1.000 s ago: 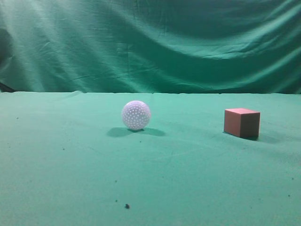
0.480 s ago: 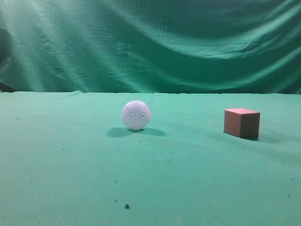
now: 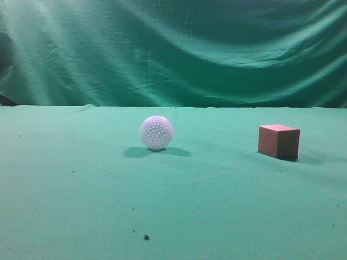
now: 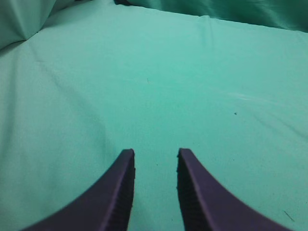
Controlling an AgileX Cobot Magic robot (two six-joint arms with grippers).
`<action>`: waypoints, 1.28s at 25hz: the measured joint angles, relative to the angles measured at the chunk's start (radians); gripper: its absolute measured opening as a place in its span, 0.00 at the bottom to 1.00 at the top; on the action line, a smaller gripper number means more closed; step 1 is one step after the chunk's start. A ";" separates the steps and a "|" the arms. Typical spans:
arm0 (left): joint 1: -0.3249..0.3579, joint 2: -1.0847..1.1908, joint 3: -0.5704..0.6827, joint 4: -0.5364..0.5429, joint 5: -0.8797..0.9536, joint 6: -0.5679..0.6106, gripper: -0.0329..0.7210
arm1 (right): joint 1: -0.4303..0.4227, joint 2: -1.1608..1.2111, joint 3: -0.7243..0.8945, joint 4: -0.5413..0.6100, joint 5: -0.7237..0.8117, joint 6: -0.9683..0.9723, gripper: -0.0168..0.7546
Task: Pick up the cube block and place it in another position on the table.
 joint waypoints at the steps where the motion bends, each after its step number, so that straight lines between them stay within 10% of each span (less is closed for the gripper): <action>1: 0.000 0.000 0.000 0.000 0.000 0.000 0.36 | 0.022 0.038 -0.015 -0.005 0.000 0.000 0.02; 7: 0.000 0.000 0.000 0.000 0.000 0.000 0.36 | 0.096 0.216 -0.076 -0.040 -0.006 0.000 0.08; 14: 0.000 0.000 0.000 0.000 0.000 0.000 0.36 | 0.098 0.384 -0.110 -0.044 -0.076 0.000 0.60; 19: 0.000 0.000 0.000 0.000 0.000 0.000 0.36 | 0.098 0.478 -0.135 -0.044 -0.169 0.002 0.69; 28: 0.000 0.000 0.000 0.000 0.000 0.000 0.36 | 0.098 0.639 -0.167 -0.052 -0.246 0.018 0.67; 32: 0.000 0.000 0.000 0.000 0.000 0.000 0.36 | 0.098 0.651 -0.175 -0.094 -0.256 0.097 0.33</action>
